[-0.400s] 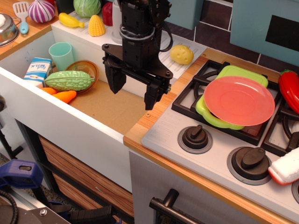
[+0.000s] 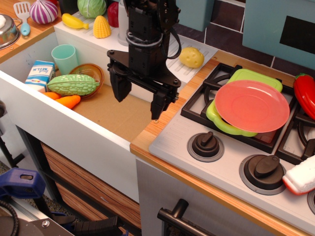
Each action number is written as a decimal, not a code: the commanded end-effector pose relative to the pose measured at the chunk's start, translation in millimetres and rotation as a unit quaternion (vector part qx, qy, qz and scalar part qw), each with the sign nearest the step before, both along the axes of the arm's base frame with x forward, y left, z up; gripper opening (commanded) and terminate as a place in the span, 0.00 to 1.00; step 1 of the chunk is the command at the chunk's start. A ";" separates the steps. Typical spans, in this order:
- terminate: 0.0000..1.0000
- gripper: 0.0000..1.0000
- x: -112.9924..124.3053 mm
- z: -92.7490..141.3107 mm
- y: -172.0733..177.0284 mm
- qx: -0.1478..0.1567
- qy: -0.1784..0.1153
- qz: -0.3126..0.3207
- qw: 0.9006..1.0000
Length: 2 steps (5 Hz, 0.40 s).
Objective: Put potato on plate
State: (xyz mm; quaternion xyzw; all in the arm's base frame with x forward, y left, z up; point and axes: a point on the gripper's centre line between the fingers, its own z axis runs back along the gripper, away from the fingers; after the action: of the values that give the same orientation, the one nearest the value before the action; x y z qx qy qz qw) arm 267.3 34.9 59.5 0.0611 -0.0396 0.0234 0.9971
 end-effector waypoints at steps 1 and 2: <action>0.00 1.00 37.3 27.4 16.0 0.033 -0.046 -0.004 0.998; 0.00 1.00 67.2 35.8 27.4 0.054 -0.092 -0.007 0.994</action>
State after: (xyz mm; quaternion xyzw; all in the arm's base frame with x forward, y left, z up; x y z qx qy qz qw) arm 344.9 61.6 82.1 0.1132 -0.1292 0.0107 0.9851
